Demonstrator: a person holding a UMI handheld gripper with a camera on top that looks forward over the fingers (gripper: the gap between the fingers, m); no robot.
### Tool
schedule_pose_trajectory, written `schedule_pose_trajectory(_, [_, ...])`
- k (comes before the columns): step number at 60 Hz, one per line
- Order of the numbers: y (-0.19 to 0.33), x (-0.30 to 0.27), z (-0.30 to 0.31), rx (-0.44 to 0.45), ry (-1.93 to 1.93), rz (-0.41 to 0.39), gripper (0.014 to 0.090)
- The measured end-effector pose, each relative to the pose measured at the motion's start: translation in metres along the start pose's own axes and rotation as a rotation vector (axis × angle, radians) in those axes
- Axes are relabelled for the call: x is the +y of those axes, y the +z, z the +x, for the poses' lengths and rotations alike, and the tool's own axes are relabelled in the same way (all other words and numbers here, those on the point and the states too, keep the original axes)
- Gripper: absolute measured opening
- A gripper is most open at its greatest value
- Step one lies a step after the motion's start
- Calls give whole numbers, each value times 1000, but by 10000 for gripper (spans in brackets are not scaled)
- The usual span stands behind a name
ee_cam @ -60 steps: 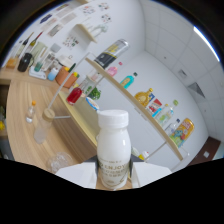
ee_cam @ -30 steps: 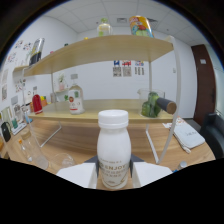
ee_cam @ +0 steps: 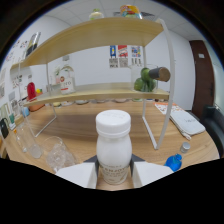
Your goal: Make me a cup of Mount Fuji.
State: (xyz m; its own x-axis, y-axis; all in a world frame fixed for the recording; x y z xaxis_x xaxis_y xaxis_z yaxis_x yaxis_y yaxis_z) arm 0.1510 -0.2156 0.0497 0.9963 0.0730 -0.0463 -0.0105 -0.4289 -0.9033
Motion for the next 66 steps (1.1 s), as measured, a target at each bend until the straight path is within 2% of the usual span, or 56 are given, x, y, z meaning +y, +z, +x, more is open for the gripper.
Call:
schedule_pose_trajectory(6, [-6,4,2,21,-24,0,517])
schedule_pose_trajectory(8, [-8,4,4,35,-22,-7,557])
schedule_pose_trajectory(12, [-16,1,7,58,-17,-12,656])
schedule_pose_trajectory(16, [-27,-6,8,86,-9,-16,849])
schedule_pose_trajectory(17, [-31,-9,8,93,-8,-17,867])
schedule_pose_trajectory(27, [-78,-36,-9,143,18,-57,850])
schedule_pose_trajectory(39, [-122,-54,-64,146,-14,-121,850])
schedule_pose_trajectory(52, [-143,-61,-121,129,23,-160,859])
schedule_pose_trajectory(66, [-152,-59,-149,133,14,-175,861])
